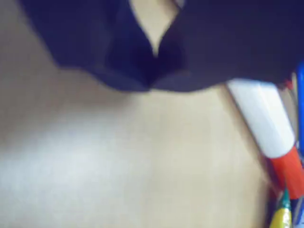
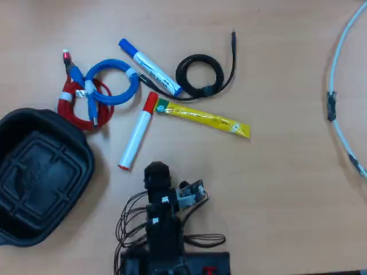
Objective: Pick up the yellow instant coffee stick, then put it in the black bowl
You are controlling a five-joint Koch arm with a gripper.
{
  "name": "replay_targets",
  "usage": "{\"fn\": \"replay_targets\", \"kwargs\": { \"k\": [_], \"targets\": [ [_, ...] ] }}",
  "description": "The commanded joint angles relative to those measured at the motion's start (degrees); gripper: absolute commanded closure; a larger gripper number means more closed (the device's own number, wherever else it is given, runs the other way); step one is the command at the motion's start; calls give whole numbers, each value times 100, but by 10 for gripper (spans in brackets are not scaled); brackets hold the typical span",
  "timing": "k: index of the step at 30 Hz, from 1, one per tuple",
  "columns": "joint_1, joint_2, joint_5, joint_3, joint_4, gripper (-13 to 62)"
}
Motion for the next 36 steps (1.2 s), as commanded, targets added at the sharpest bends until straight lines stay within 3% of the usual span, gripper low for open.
{"fn": "replay_targets", "kwargs": {
  "k": [1, 6, 17, 27, 36],
  "targets": [
    [-44, 404, 97, -272, 782, 575],
    [-53, 149, -44, -1591, 2487, 575],
    [-123, -1740, -422, -6073, 6680, 576],
    [545, -2865, -888, -8235, 7198, 573],
    [1529, -4201, -114, -10020, 8262, 524]
  ]
}}
